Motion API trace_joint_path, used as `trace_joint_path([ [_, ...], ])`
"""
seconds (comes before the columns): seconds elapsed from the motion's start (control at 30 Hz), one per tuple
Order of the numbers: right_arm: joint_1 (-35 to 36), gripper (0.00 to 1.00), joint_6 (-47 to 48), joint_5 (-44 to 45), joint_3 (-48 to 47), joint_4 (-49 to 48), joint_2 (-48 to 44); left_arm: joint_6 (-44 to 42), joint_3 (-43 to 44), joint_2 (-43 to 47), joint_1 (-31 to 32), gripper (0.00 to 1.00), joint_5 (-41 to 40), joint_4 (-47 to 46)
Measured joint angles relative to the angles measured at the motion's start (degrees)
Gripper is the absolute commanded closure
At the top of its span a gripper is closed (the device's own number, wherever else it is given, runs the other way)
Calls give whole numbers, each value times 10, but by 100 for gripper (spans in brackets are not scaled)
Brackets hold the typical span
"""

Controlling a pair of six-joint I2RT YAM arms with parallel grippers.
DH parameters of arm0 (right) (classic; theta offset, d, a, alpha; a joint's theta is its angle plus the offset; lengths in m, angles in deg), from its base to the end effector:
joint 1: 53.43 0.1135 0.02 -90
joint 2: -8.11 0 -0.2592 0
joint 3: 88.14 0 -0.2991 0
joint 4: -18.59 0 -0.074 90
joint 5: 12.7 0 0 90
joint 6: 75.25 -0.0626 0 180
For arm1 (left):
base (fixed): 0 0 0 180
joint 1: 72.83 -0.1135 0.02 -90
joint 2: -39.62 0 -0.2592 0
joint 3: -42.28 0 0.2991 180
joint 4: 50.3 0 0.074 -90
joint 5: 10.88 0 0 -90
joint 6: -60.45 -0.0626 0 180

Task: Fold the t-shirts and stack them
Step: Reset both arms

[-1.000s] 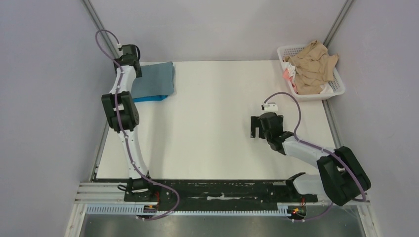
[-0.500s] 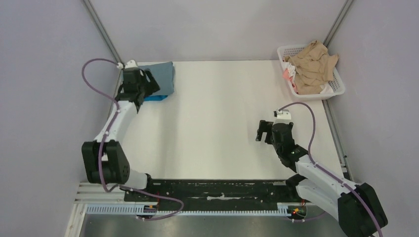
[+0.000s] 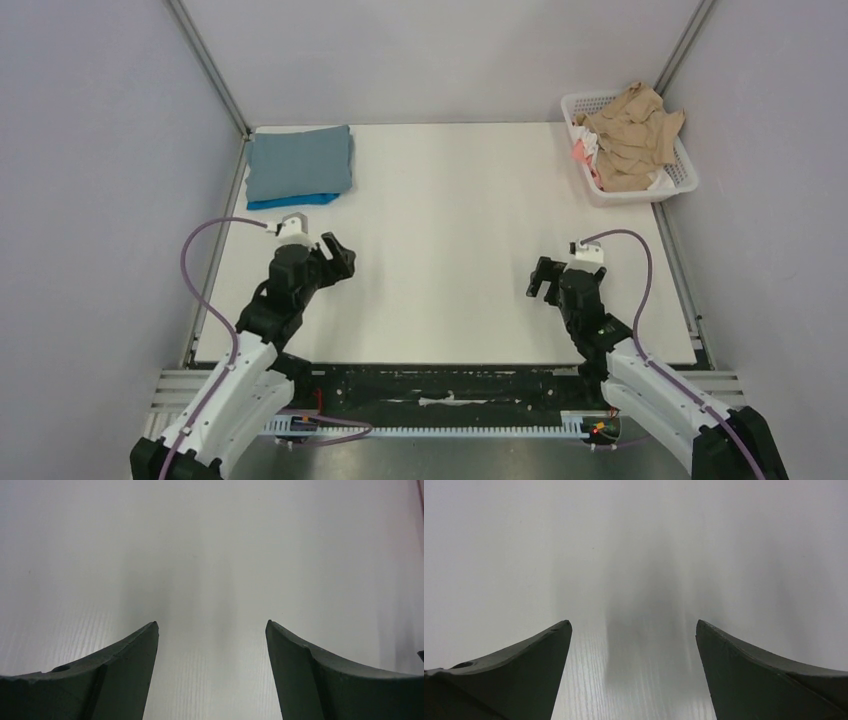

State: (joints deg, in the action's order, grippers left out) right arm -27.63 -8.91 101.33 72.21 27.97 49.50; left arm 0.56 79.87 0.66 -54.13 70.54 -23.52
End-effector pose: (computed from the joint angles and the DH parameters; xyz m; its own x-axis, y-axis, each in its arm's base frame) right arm 0.2053 0.0709 0.1063 -0.4598 0.1848 -0.8686 0.1101 0.9824 0.1508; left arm 0.2278 -0.0672 0.2052 -0.4831 -0.3602 -0.7980 -0.0577 0.9226 -0.3814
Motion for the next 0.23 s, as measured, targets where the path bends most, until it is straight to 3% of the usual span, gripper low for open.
trace_joint_path([
  [0.23, -1, 2, -4, 32, 2, 2, -45, 7, -6, 49, 0, 16, -29, 18],
])
